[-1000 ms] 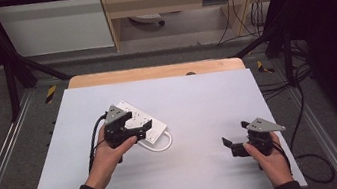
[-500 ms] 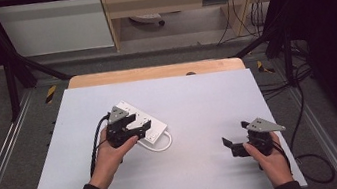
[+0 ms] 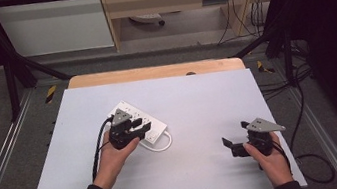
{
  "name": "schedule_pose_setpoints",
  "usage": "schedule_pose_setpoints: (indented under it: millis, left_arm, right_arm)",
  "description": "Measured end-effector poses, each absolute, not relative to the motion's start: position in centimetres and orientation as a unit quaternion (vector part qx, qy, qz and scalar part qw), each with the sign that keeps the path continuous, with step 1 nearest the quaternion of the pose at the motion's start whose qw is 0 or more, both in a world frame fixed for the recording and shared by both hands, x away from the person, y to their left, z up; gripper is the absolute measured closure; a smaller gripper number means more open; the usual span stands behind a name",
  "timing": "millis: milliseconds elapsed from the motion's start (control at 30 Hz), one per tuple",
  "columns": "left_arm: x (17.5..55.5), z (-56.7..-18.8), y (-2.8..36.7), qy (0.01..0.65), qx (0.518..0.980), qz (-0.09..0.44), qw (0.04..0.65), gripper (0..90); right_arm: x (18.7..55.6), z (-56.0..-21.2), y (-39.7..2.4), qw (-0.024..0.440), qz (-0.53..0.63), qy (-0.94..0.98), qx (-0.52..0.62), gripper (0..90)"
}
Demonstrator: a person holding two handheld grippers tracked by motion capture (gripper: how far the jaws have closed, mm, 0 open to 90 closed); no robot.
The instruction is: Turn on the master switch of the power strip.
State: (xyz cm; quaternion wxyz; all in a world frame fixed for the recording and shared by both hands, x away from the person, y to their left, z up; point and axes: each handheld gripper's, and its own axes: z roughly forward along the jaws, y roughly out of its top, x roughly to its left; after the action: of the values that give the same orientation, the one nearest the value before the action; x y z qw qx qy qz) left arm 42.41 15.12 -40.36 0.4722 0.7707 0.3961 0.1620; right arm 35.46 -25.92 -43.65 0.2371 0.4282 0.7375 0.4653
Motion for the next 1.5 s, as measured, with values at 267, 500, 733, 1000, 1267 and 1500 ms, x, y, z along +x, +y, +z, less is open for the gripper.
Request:
schedule_pose_setpoints:
  millis: [267,500,733,1000,1267,1500]
  left_arm:
    - [42.3,-40.9,14.8,0.386,0.778,0.16,0.469,73.1]
    - [42.4,-41.5,14.7,0.386,0.782,0.154,0.465,83.3]
    - [42.6,-42.1,14.5,0.388,0.787,0.149,0.456,89.8]
    - [42.7,-43.0,13.9,0.382,0.797,0.132,0.448,90.0]
    - [42.8,-43.4,13.5,0.377,0.804,0.131,0.442,90.0]
    - [42.8,-43.6,13.4,0.377,0.805,0.131,0.44,90.0]
  right_arm:
    - [35.5,-43.7,-25.9,0.237,0.465,0.738,0.428,4.3]
    - [35.5,-43.7,-25.9,0.236,0.464,0.739,0.428,4.4]
    - [35.5,-43.7,-25.9,0.235,0.463,0.739,0.428,4.4]
    - [35.5,-43.7,-25.9,0.233,0.464,0.739,0.428,4.4]
    - [35.5,-43.6,-25.9,0.232,0.465,0.738,0.43,4.4]
    - [35.5,-43.6,-26.0,0.231,0.466,0.738,0.43,4.4]
